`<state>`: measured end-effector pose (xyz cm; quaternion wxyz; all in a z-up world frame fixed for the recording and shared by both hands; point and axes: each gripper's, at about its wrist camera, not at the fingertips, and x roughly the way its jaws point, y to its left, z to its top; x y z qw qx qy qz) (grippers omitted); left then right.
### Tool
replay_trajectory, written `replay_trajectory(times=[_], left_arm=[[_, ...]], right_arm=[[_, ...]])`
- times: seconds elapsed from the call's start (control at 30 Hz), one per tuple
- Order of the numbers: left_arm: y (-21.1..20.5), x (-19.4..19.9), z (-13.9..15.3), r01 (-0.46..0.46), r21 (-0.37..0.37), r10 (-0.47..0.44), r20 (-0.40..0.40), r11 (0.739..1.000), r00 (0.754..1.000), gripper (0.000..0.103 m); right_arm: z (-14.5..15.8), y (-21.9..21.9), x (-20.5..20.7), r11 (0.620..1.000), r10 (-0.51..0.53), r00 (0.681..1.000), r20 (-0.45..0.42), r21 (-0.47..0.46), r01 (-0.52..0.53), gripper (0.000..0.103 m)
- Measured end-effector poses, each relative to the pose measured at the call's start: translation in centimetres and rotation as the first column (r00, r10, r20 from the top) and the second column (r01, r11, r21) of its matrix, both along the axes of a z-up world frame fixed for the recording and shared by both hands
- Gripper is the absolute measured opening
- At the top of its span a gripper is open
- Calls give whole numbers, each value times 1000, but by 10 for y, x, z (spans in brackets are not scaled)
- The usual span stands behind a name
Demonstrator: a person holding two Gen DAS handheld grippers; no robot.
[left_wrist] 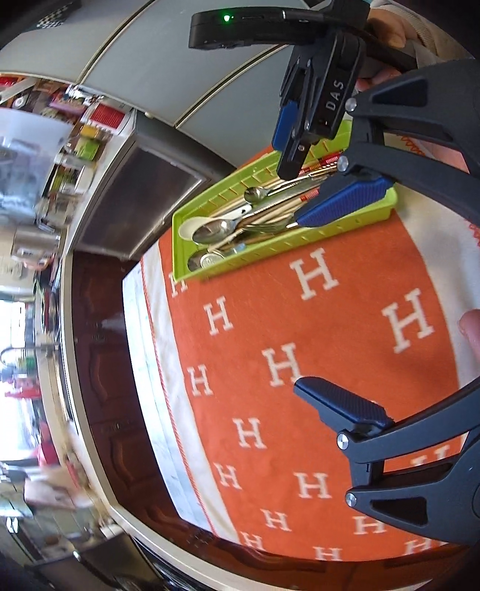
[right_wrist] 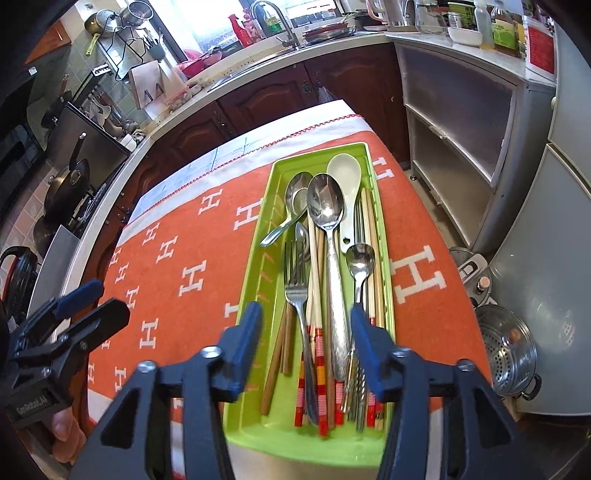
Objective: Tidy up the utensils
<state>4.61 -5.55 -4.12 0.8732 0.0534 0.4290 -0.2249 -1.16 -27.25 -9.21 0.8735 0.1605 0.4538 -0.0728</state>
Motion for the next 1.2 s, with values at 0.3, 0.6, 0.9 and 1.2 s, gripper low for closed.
replay_trajectory(times=[0.3,0.6,0.9,1.2], left_arm=[[24,-28,0,-190,69,192,-11,979,981,82],[46,-47,30,-305,98,302,38,947,952,83],[66,-59,59,-385,95,385,19,918,923,83],[88,-81,84,-427,35,423,92,904,902,83]], right_arm=[[14,18,-36,999,17,1000,-2,-30,-17,77],[47,44,-60,994,62,998,0,-85,-61,91],[111,75,-77,993,72,994,79,-99,-64,98],[144,110,-89,984,121,985,124,-143,-103,99]])
